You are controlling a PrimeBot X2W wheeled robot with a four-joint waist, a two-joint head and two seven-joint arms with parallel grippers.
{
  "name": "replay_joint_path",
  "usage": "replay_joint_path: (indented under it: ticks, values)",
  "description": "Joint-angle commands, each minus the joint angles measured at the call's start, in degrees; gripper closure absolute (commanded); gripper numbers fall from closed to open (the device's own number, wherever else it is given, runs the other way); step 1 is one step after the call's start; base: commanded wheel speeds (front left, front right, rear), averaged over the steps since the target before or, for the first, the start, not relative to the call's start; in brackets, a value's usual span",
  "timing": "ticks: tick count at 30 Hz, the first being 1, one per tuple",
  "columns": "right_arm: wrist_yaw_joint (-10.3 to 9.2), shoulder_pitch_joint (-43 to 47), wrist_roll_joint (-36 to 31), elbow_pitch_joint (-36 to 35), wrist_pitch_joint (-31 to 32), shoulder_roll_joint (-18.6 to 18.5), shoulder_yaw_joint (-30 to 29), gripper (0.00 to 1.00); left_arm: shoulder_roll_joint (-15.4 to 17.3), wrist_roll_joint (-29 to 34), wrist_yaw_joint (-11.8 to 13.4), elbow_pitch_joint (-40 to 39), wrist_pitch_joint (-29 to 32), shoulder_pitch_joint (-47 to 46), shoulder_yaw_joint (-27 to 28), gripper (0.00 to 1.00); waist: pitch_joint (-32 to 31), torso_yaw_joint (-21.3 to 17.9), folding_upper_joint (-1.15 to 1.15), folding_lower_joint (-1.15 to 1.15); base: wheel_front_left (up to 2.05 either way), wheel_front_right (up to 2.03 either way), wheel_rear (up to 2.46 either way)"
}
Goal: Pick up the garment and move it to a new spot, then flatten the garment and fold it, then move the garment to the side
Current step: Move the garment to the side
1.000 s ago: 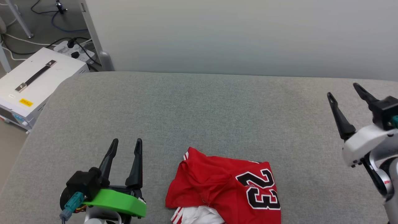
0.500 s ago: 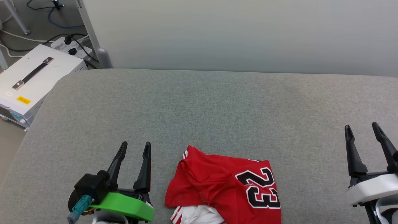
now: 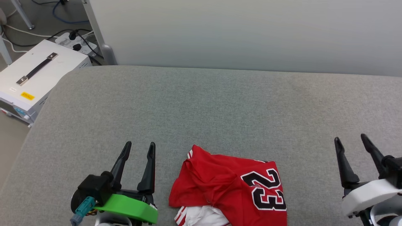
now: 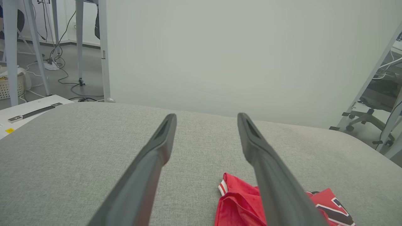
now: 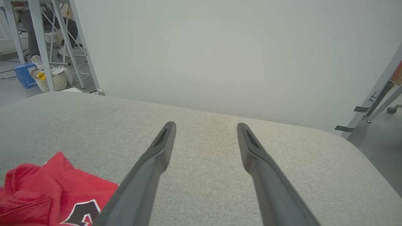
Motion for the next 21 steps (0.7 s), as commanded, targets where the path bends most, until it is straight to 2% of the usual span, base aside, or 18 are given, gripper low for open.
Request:
replay_joint_path:
  ticks: [1, 4, 10, 13, 17, 21]
  values:
    - [-0.04, 1.3, 1.1, -0.5, 1.6, -0.4, 0.7, 0.00, -0.2, 0.7, -0.2, 0.0, -0.3, 0.4, -0.1, 0.00, 0.4, 0.3, 0.59, 0.00, 0.00, 0.00, 0.00]
    - [-0.04, 2.3, 3.9, -1.6, 7.5, -1.5, 3.8, 0.00, -0.1, 0.7, -0.2, 0.1, -0.3, 0.0, -0.4, 0.00, 1.2, 0.9, 0.59, 0.00, 0.00, 0.00, 0.00]
    - [-0.04, 3.5, 9.5, -3.1, 23.8, -4.2, 9.7, 0.00, 0.2, 0.8, -0.2, 0.3, -0.3, -1.2, -1.0, 0.00, 3.4, 2.1, 0.59, 0.00, 0.00, 0.00, 0.00]
    - [-0.04, 3.0, 12.1, -3.5, 30.8, -3.5, 10.1, 0.00, 0.1, 0.8, -0.2, 0.8, -0.3, -1.8, -1.3, 0.00, 4.7, 2.8, 0.59, 0.00, 0.00, 0.00, 0.00]
    - [-0.04, 2.4, 12.2, -1.9, 39.6, -1.9, 9.4, 0.00, 0.1, 1.3, -0.2, 1.3, -0.3, -3.0, -2.7, 0.00, 6.4, 4.1, 0.59, 0.00, 0.00, 0.00, 0.00]
    - [-0.04, 0.6, 10.8, -0.2, 44.0, -0.9, 9.8, 0.00, 0.0, 1.1, -0.2, 1.6, -0.3, -4.0, -3.2, 0.00, 8.0, 5.4, 0.59, 0.00, 0.00, 0.00, 0.00]
